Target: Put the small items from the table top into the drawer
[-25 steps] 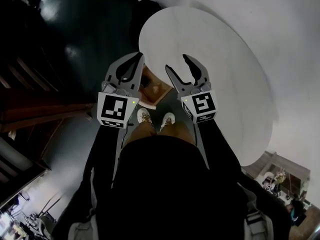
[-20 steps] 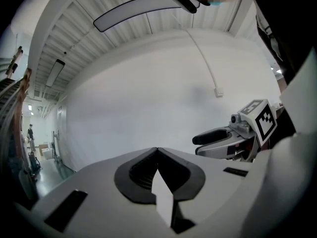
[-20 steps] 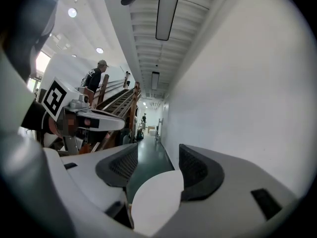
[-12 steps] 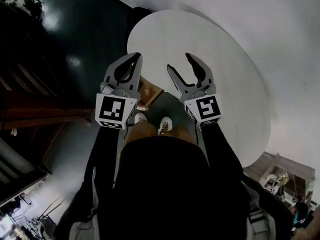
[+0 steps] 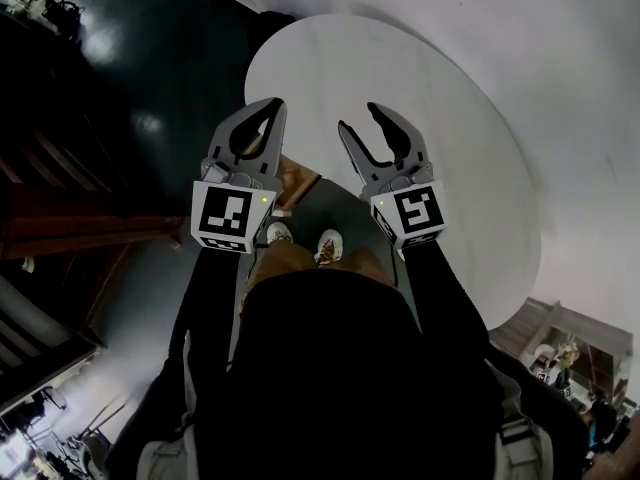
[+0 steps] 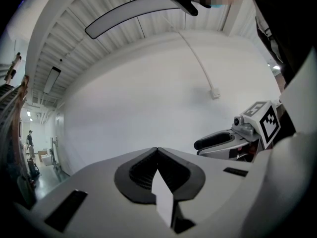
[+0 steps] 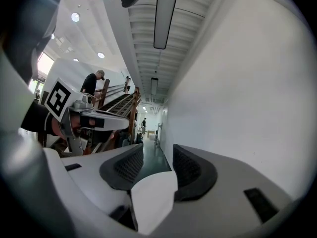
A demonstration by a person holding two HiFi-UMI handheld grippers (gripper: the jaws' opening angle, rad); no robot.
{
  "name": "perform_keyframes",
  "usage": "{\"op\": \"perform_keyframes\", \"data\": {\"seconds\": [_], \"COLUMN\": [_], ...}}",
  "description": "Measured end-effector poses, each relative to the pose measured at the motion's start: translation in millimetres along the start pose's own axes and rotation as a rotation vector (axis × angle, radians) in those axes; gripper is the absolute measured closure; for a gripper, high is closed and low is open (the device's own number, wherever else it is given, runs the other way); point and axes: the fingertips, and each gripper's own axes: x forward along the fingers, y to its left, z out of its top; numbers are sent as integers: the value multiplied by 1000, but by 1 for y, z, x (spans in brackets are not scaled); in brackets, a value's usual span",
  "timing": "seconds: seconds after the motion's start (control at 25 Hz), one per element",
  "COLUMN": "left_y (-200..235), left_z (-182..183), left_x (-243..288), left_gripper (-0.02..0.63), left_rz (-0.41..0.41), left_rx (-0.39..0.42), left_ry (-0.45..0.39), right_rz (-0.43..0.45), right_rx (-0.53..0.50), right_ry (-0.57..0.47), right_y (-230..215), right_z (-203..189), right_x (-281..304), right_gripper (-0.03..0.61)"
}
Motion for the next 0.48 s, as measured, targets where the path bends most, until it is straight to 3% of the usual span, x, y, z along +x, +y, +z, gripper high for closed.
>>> {"op": "perform_keyframes", "data": {"seconds": [0.12,0.48], "left_y": [0,13], "left_z": [-2,-8], "left_x": [-2,-8], "left_gripper": [600,600], "left_rz": [7,50], "left_rx": [2,-4], "left_ry": [3,18], "right_rz": [21,84], "right_rx": [-17,-4], "right_ry": [0,9], "right_y": [4,11], "right_z": [-2,-7], "right_x": [2,14], "right_gripper": [523,551]}}
